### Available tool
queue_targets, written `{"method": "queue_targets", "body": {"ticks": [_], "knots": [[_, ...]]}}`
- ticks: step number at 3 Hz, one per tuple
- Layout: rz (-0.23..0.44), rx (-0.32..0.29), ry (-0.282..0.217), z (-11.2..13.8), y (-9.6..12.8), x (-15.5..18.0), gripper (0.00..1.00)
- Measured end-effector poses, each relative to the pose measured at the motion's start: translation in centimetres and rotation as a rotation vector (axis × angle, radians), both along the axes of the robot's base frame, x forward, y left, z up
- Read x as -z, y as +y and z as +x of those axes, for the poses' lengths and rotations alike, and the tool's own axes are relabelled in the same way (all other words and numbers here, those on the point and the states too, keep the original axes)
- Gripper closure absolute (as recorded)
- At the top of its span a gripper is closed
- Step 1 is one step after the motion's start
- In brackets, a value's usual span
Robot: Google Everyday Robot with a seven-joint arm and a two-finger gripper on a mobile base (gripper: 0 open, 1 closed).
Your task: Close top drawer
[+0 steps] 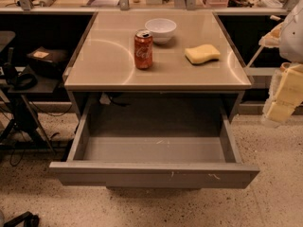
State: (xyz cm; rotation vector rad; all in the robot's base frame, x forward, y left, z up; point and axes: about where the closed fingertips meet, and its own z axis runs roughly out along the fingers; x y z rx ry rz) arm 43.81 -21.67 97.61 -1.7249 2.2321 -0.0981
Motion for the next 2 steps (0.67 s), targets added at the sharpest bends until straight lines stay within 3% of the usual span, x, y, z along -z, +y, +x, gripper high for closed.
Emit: {"method": "queue_targets", "body": {"ticks": [2], "knots": [[0.017, 0.025, 0.001, -0.96, -0.72, 0.93, 0.0]]}}
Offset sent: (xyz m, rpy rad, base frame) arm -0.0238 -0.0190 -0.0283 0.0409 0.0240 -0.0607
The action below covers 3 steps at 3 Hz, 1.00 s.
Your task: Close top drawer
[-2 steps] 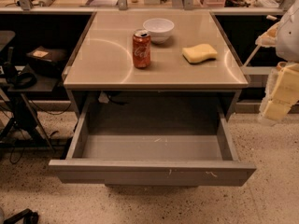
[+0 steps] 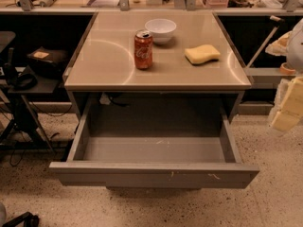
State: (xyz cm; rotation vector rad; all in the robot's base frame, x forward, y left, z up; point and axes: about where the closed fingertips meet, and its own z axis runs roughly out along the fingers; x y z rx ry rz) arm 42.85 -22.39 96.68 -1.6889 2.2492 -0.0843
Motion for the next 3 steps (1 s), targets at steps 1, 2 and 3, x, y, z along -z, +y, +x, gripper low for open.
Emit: {"method": "queue_targets", "body": {"ticks": [1, 2, 3], "knots": [[0.023, 0.075, 0.015, -3.1, -2.7, 2.4, 0.0], [0.013, 0.184, 0.091, -7.9, -7.2, 5.7, 0.0], [0.013, 0.184, 0.091, -7.9, -7.2, 5.7, 0.0]]}}
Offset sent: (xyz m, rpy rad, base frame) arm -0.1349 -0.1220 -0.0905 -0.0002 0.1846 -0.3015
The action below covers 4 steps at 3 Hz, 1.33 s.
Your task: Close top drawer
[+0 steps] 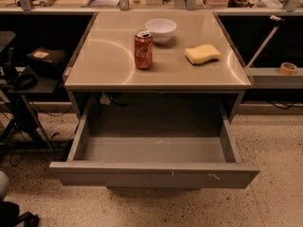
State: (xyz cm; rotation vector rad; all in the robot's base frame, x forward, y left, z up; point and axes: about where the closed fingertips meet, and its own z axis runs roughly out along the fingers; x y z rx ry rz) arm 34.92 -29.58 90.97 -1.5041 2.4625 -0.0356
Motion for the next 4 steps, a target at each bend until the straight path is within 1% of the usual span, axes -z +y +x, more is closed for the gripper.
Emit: {"method": "queue_targets", "body": {"ticks": [1, 2, 3, 4], "knots": [[0.009, -0.013, -0.026, -1.6, 0.4, 0.7, 0.0], [0.077, -0.033, -0.053, -5.9, 1.0, 3.6, 0.0], [0.171, -0.11, 0.016, -10.0, 3.0, 10.0, 0.0], [0.284, -0.178, 0.131, -12.3, 4.6, 17.9, 0.0]]}}
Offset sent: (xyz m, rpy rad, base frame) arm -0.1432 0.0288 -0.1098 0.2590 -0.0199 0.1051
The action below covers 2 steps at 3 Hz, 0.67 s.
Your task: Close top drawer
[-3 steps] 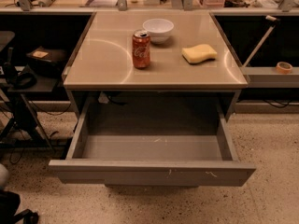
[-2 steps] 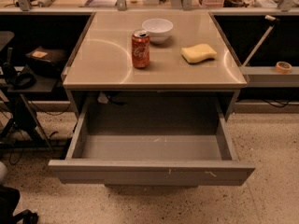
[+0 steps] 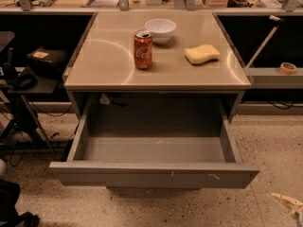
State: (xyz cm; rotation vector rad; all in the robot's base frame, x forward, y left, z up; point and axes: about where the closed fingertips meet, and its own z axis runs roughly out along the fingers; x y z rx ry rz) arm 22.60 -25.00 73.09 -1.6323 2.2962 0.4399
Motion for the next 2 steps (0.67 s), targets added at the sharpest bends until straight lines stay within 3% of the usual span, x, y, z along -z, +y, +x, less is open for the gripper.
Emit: {"method": "queue_targets", "body": {"ticks": [1, 2], "knots": [[0.0, 0.0, -0.001, 0.0, 0.0, 0.0, 0.0], [0.023, -0.067, 0.032, 0.4, 1.9, 1.6, 0.0]]}}
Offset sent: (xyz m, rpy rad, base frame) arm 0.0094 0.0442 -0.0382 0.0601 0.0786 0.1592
